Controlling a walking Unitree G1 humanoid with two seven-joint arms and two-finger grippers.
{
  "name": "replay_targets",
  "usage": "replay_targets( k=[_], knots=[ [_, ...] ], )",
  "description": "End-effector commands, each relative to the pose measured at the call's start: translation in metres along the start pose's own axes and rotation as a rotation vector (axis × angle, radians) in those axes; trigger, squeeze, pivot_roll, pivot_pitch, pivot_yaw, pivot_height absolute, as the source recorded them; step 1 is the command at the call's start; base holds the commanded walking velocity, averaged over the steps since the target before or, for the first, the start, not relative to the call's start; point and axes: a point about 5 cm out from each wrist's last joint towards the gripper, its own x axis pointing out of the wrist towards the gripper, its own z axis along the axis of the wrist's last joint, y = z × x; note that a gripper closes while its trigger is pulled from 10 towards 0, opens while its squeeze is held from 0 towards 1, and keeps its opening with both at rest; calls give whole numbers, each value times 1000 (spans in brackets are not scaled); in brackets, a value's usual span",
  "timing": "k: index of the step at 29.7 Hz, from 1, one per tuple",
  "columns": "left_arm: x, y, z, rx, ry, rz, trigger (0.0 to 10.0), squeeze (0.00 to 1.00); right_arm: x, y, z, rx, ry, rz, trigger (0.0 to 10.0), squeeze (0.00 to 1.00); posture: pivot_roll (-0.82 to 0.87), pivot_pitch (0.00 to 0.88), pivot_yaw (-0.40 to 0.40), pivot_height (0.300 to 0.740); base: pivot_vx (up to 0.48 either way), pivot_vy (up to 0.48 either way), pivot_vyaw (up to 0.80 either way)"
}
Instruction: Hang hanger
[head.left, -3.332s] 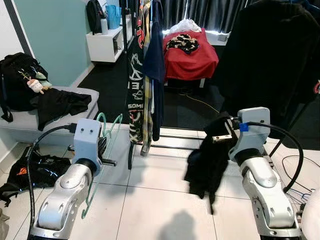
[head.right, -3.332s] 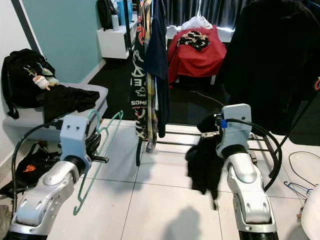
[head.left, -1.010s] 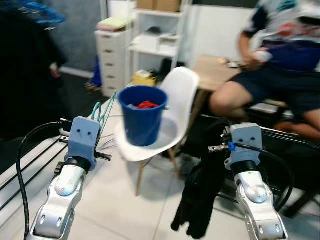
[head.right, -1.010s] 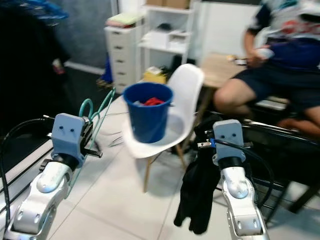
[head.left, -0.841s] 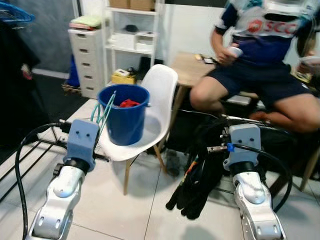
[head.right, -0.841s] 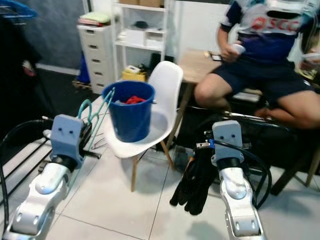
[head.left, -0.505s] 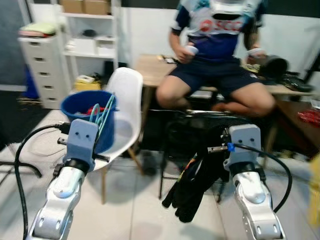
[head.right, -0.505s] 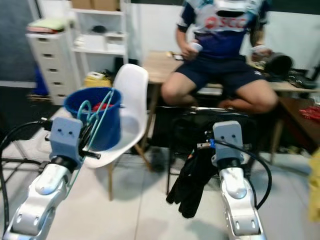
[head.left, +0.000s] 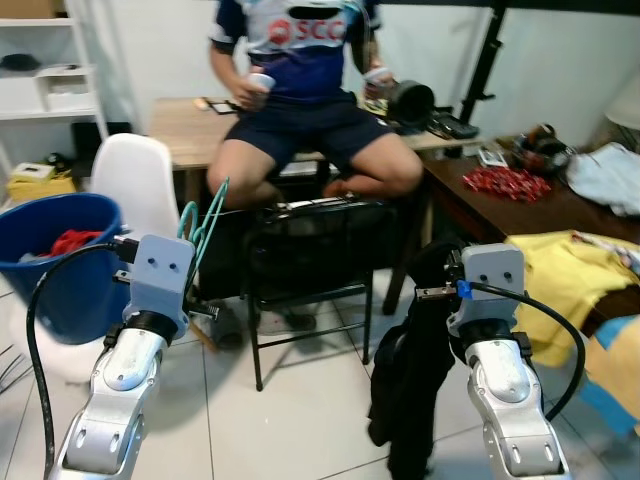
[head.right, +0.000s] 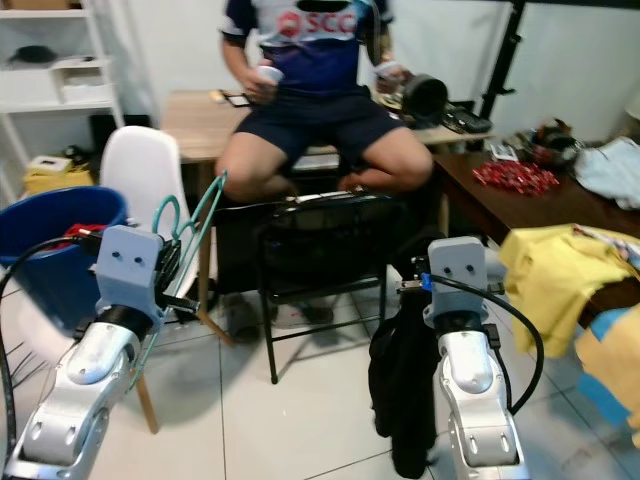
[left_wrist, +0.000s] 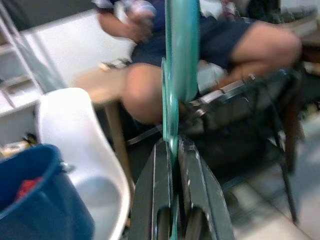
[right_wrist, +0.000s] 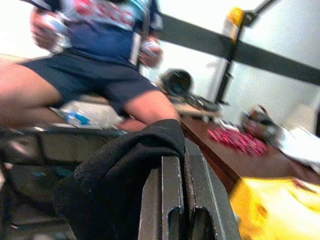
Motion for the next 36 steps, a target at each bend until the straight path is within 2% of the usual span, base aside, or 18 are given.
replay_targets(
  k=[1, 19, 25, 29, 33, 36],
  knots=[
    [0, 0, 2, 16, -4, -2, 10000, 0, 1, -1, 5, 11, -25, -5, 10000, 0, -38, 157, -20, 740, 0, 0, -800],
    [3, 1, 10, 12, -24, -1, 10000, 0, 6, -1, 13, 28, -43, -19, 10000, 0, -29, 166, -18, 740, 0, 0, -800],
    [4, 2, 11, 13, -24, -1, 10000, 0, 13, -2, 27, 54, -86, -32, 10000, 0, -29, 166, -17, 740, 0, 0, -800],
    [6, 4, 16, 8, -30, 3, 10000, 0, 23, 1, 55, 113, -164, -40, 10000, 0, -26, 165, -16, 740, 0, 0, -800],
    [7, 4, 17, 7, -31, 5, 10000, 0, 26, 2, 63, 137, -184, -44, 10000, 0, -25, 165, -16, 740, 0, 0, -800],
    [10, 4, 25, -1, -48, 8, 10000, 0, 36, 0, 78, 197, -230, -68, 10000, 0, -21, 164, -18, 740, 0, 0, -800]
  ],
)
